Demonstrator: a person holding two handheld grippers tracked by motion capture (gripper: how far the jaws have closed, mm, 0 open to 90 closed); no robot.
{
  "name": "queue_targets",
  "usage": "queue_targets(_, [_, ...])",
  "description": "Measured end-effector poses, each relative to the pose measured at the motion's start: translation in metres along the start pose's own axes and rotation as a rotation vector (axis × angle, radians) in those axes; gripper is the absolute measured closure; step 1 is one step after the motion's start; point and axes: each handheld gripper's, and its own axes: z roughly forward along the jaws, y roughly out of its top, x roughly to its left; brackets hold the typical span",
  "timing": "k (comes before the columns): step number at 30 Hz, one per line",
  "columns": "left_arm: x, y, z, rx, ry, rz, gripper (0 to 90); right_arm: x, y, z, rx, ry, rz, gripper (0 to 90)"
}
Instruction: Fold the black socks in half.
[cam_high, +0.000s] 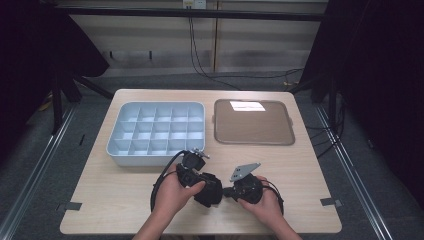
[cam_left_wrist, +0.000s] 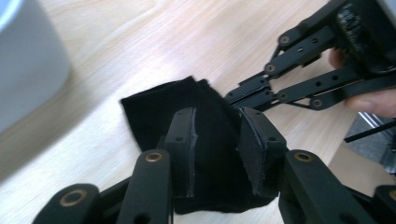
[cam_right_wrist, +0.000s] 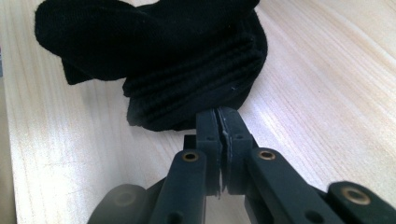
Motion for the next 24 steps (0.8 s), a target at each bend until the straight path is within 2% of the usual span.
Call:
queue_targets(2, [0.004, -0.002, -0.002, -0.002, 0.017, -0.004, 63.8, 0.0, 0.0, 0.0, 0.0, -0.001, -0.002, 87.5])
queue_targets(5, [0.012, -0.006, -0.004, -0.027, 0.032, -0.046, 57.2, 0.0, 0.0, 0.0, 0.0, -0.001, -0.003, 87.5])
queue_targets(11, [0.024, -0.014, 0.002, -0.008, 0.04, -0.086, 48.9, 0.0, 0.0, 0.0, 0.005, -0.001, -0.004, 87.5])
queue_targets(14, [0.028, -0.017, 0.008, -0.009, 0.061, -0.099, 43.6, 0.0, 0.0, 0.0, 0.005, 0.0, -0.002, 87.6])
queue_targets(21, [0.037, -0.023, 0.017, -0.004, 0.066, -0.137, 38.7, 0.0, 0.0, 0.0, 0.005, 0.002, -0.006, 87.6])
queue_targets(24, [0.037, -0.024, 0.018, -0.003, 0.063, -0.14, 37.7, 0.0, 0.0, 0.0, 0.004, 0.0, -0.004, 87.6])
